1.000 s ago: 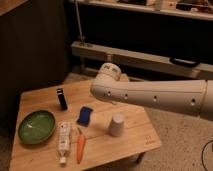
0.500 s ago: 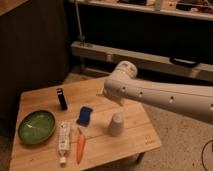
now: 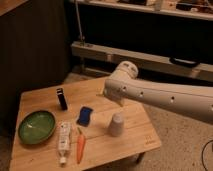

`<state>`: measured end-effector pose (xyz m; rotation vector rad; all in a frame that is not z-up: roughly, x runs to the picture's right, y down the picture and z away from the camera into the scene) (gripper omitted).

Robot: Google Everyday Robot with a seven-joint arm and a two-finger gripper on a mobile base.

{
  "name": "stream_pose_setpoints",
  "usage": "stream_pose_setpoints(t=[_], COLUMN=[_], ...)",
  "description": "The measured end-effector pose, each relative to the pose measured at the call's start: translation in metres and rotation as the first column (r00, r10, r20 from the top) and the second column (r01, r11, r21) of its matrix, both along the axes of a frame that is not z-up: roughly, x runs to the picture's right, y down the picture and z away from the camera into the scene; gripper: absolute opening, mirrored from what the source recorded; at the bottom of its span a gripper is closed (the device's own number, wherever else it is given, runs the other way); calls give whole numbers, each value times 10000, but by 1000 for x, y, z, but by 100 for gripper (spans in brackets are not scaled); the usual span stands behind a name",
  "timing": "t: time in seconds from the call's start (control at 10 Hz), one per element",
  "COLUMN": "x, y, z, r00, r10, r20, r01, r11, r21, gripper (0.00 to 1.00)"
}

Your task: Place the ceramic cup over the eraser

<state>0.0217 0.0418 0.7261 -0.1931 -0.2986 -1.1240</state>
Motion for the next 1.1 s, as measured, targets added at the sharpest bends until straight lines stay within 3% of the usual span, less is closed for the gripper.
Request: stream_pose_setpoints(t=[0.2, 0.5, 0.7, 1.1], x=[2, 20, 41, 49], y=[2, 24, 41, 61], z=[0, -9, -19, -38], r00=[9998, 9991, 9991, 9993], r10=[-202, -279, -144, -163], r20=[-67, 321, 400, 349], r01=[201, 331, 233, 250], r11=[9996, 9840, 9723, 9631], r21=[-205, -1749, -2326, -2681], gripper=[80, 80, 80, 80])
